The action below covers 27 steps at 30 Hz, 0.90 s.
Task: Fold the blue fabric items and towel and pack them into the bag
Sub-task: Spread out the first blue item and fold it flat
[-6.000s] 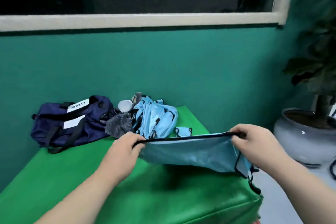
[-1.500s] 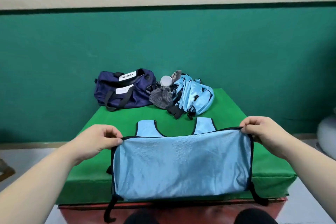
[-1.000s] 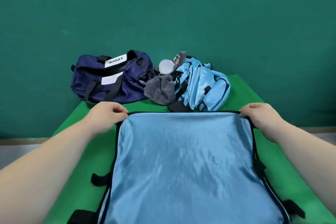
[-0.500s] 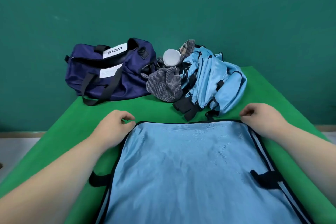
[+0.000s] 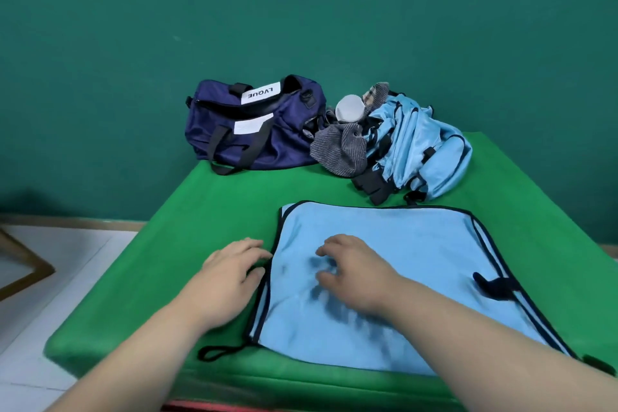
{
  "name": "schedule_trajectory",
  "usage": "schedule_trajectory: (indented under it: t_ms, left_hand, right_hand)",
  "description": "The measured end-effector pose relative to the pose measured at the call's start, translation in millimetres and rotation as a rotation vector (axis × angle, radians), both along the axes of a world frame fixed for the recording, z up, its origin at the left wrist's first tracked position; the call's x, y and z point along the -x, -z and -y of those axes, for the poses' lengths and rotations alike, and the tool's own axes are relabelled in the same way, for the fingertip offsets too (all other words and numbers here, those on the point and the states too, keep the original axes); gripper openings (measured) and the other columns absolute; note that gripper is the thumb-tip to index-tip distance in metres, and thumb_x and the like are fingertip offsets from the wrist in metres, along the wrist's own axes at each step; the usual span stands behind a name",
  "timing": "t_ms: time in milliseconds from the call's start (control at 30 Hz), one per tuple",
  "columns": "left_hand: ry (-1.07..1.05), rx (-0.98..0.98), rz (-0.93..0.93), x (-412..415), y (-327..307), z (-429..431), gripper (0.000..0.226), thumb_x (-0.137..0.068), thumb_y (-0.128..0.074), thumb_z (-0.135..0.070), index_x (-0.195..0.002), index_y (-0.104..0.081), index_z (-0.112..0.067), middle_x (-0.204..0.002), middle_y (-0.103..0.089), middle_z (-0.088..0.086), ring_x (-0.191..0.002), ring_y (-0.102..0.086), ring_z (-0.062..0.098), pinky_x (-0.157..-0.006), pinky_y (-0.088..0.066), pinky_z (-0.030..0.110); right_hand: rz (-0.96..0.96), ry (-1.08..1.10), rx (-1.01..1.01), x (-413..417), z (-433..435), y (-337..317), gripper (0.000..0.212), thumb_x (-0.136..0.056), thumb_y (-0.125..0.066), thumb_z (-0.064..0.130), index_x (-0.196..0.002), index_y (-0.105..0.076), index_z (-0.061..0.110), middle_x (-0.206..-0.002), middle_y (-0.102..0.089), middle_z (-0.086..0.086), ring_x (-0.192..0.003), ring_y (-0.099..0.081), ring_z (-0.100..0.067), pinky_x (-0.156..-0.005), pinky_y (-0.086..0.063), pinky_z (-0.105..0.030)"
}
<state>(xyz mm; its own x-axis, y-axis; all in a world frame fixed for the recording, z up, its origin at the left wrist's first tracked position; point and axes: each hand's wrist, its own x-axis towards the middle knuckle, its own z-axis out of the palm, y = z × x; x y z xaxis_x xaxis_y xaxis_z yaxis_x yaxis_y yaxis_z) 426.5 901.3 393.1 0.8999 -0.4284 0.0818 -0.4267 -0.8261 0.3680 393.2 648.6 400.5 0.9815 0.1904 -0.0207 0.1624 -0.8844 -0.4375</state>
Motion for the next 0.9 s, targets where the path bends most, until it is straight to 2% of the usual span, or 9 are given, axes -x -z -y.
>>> schedule_trajectory:
  t_ms: [233,300,400,467,533,633,767,833,900]
  left_hand:
    - [0.011,-0.114,-0.001,7.2,30.2,-27.2,0.051,-0.104,-0.027,-0.049,-0.153,-0.028,-0.036,-0.157,-0.013,-0.026,-0.149,-0.005,-0.001,-0.120,0.002,0.026]
    - [0.007,-0.106,-0.015,6.4,31.9,-29.3,0.070,-0.095,-0.011,-0.067,-0.154,-0.026,-0.034,-0.155,-0.008,-0.027,-0.149,-0.002,0.000,-0.118,0.005,0.025]
    - [-0.045,-0.049,-0.030,11.2,33.4,-35.6,0.096,-0.078,0.005,-0.078,-0.155,-0.027,-0.030,-0.155,-0.007,-0.025,-0.150,-0.003,0.003,-0.118,0.005,0.026]
    - [-0.116,0.085,-0.079,21.1,34.0,-40.0,0.086,-0.085,-0.010,-0.078,-0.153,-0.032,-0.030,-0.156,-0.011,-0.021,-0.150,-0.006,0.004,-0.120,0.004,0.026]
    - [-0.221,0.319,-0.195,38.1,29.3,-40.3,0.059,-0.090,-0.036,-0.066,-0.143,-0.042,-0.040,-0.160,-0.022,-0.014,-0.151,-0.010,0.010,-0.124,0.000,0.033]
    - [-0.314,0.556,-0.298,65.1,23.6,-34.4,0.047,-0.075,-0.047,-0.072,-0.119,-0.045,-0.059,-0.156,-0.032,-0.015,-0.150,-0.017,0.014,-0.124,-0.012,0.043]
    - [-0.260,0.453,-0.151,107.2,32.3,-33.2,0.029,-0.091,-0.060,-0.049,-0.119,-0.053,-0.045,-0.150,-0.030,-0.025,-0.144,-0.026,0.008,-0.117,-0.024,0.035]
    - [-0.217,0.395,-0.115,118.4,32.9,-40.3,0.028,-0.091,-0.063,-0.042,-0.117,-0.053,-0.041,-0.146,-0.031,-0.029,-0.137,-0.033,0.000,-0.108,-0.029,0.026]
    - [-0.155,0.328,-0.079,118.5,35.1,-48.2,0.027,-0.088,-0.068,-0.038,-0.110,-0.053,-0.043,-0.141,-0.035,-0.028,-0.138,-0.028,-0.005,-0.111,-0.026,0.022]
  right_hand:
    - [-0.034,-0.083,0.166,1.3,-60.0,22.4,0.065,-0.098,-0.039,0.056,-0.155,-0.026,0.029,-0.166,-0.011,0.001,-0.153,0.000,-0.018,-0.124,0.001,-0.046]
    - [-0.039,-0.096,0.245,4.3,-63.2,28.8,0.070,-0.097,-0.030,0.061,-0.158,-0.013,0.032,-0.167,0.000,0.003,-0.153,0.008,-0.017,-0.123,0.007,-0.049]
    - [-0.033,-0.099,0.312,6.6,-63.6,32.5,0.077,-0.093,-0.019,0.071,-0.158,-0.002,0.035,-0.167,0.008,0.005,-0.153,0.013,-0.017,-0.122,0.009,-0.050]
    - [-0.029,-0.096,0.312,6.2,-63.5,33.2,0.079,-0.091,-0.018,0.074,-0.158,-0.002,0.036,-0.167,0.007,0.005,-0.153,0.013,-0.017,-0.122,0.008,-0.051]
    - [-0.022,-0.099,0.309,5.8,-64.1,34.7,0.081,-0.088,-0.016,0.075,-0.158,-0.002,0.036,-0.167,0.007,0.005,-0.153,0.013,-0.017,-0.122,0.008,-0.052]
    - [-0.027,-0.105,0.311,5.2,-63.4,36.6,0.083,-0.087,-0.015,0.077,-0.158,0.000,0.036,-0.167,0.008,0.004,-0.153,0.013,-0.019,-0.121,0.007,-0.053]
    - [-0.060,-0.105,0.350,9.9,-69.0,23.8,0.079,-0.093,-0.020,0.070,-0.159,-0.003,0.030,-0.167,0.006,-0.001,-0.153,0.013,-0.026,-0.120,0.006,-0.057]
    - [-0.053,-0.044,0.321,15.7,-81.0,15.0,0.073,-0.098,-0.025,0.061,-0.159,-0.010,0.024,-0.167,0.002,-0.004,-0.153,0.010,-0.028,-0.120,0.005,-0.057]
    - [-0.086,-0.008,0.229,24.7,-92.3,14.8,0.068,-0.101,-0.025,0.055,-0.159,-0.013,0.021,-0.167,-0.001,-0.005,-0.153,0.007,-0.028,-0.121,0.003,-0.056]
